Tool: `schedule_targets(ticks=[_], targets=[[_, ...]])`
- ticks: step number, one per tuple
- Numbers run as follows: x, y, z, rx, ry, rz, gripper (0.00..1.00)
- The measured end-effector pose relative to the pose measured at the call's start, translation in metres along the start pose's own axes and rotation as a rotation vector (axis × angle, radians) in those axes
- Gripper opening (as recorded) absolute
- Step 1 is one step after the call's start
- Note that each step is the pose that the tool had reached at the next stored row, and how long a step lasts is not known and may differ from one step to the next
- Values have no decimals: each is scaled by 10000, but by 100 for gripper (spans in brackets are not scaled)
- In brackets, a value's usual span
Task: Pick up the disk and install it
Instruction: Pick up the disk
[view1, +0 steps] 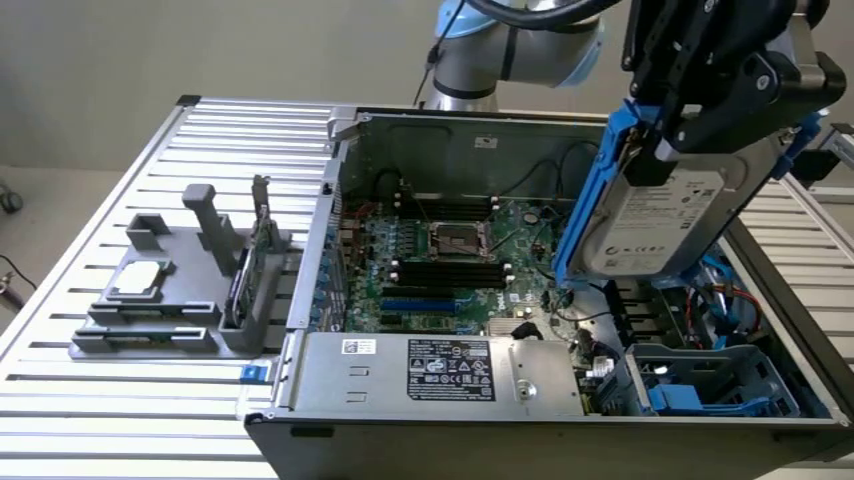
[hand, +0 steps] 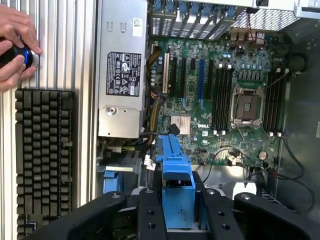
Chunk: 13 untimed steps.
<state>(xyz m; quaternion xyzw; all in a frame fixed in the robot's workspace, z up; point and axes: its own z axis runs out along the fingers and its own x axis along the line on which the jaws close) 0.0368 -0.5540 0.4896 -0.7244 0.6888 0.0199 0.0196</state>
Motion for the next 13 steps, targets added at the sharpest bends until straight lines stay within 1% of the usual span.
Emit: schedule_targets(ticks=[13], targets=[[378,-46,-22,0,0,0,33]])
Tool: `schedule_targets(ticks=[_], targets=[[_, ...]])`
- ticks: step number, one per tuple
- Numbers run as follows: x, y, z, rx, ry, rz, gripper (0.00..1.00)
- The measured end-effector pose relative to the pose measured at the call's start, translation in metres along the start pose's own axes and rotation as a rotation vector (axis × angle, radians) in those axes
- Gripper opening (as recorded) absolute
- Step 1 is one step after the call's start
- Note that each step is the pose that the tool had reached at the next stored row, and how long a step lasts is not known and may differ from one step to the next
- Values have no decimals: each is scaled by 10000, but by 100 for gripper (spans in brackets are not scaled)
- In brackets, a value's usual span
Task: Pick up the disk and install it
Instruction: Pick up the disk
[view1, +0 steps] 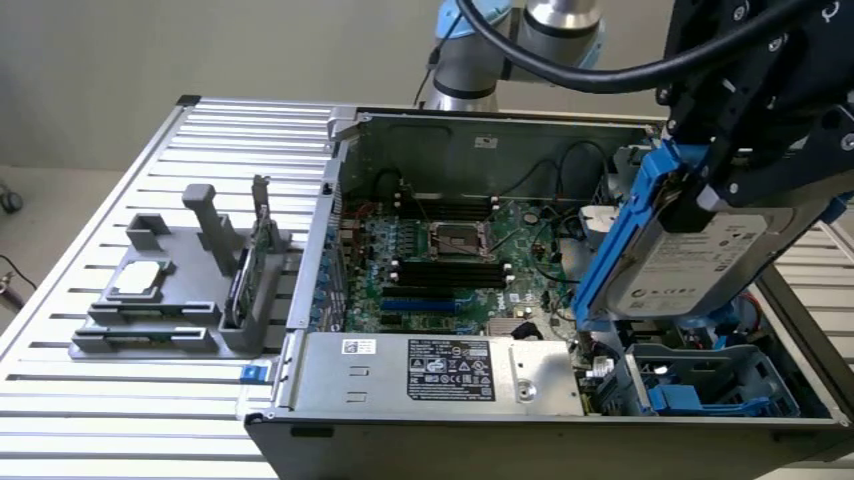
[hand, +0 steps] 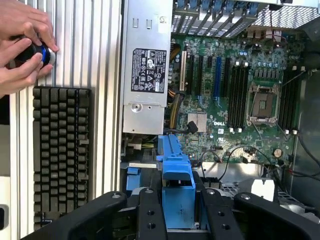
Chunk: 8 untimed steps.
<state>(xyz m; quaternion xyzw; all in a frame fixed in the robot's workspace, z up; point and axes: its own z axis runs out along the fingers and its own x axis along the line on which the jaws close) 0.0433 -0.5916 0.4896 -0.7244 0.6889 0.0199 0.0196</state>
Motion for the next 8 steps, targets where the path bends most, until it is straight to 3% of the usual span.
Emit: schedule_targets(ticks=[8], targets=[[250,-80,-14,14,1,0,33]])
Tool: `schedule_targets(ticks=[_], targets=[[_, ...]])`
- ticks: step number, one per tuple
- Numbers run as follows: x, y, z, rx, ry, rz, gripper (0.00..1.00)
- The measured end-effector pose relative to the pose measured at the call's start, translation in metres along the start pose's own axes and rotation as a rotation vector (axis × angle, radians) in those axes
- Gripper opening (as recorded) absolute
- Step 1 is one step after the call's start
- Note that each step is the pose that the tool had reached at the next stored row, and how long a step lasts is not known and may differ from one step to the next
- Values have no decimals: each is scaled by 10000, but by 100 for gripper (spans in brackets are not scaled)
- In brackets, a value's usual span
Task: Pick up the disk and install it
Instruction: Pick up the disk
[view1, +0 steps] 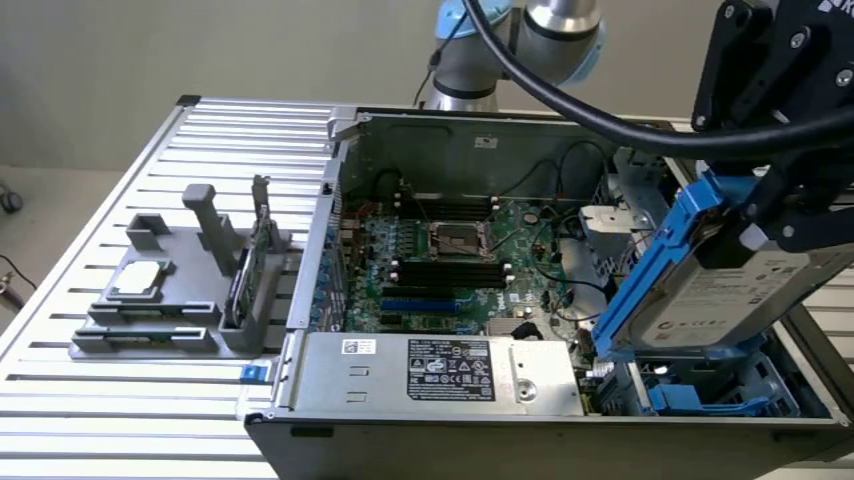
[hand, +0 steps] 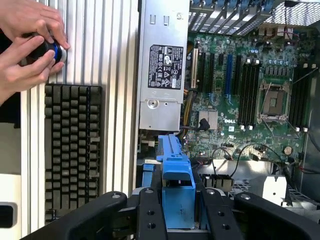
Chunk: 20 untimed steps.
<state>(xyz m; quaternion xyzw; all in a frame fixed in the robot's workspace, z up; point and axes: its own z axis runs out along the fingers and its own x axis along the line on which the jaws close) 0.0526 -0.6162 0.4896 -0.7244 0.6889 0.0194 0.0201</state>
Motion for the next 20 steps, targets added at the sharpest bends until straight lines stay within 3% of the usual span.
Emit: schedule_targets(ticks=[7,10,13,20], targets=[[66,-292,10,43,0,-3,33],[73,-393,30,51,-34,-3,33],[83,-449,61,56,-118,-3,33],[93,-519,146,74,-424,40,33]])
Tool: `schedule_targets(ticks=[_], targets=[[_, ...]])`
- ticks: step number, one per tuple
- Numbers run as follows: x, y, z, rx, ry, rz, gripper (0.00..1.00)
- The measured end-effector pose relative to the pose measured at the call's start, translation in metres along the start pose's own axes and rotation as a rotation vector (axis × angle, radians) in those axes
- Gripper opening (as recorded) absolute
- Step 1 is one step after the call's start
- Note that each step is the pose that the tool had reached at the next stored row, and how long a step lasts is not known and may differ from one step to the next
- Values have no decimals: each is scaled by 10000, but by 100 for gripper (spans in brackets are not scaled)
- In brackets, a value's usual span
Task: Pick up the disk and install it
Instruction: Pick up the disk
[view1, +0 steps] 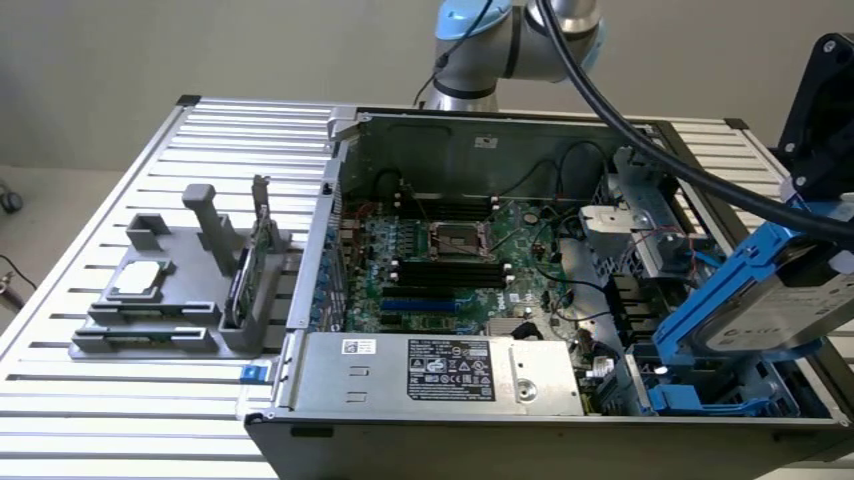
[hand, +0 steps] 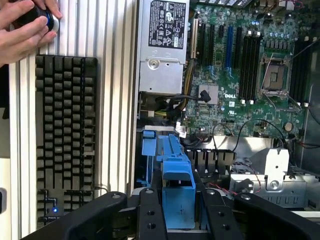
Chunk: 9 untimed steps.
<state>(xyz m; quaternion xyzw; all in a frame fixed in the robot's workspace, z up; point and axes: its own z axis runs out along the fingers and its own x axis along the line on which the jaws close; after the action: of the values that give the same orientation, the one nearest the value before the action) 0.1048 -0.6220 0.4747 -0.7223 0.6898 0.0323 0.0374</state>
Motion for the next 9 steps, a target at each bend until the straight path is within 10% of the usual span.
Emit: schedule_targets(ticks=[9], targets=[[-3,-3,78,32,-147,248,33]])
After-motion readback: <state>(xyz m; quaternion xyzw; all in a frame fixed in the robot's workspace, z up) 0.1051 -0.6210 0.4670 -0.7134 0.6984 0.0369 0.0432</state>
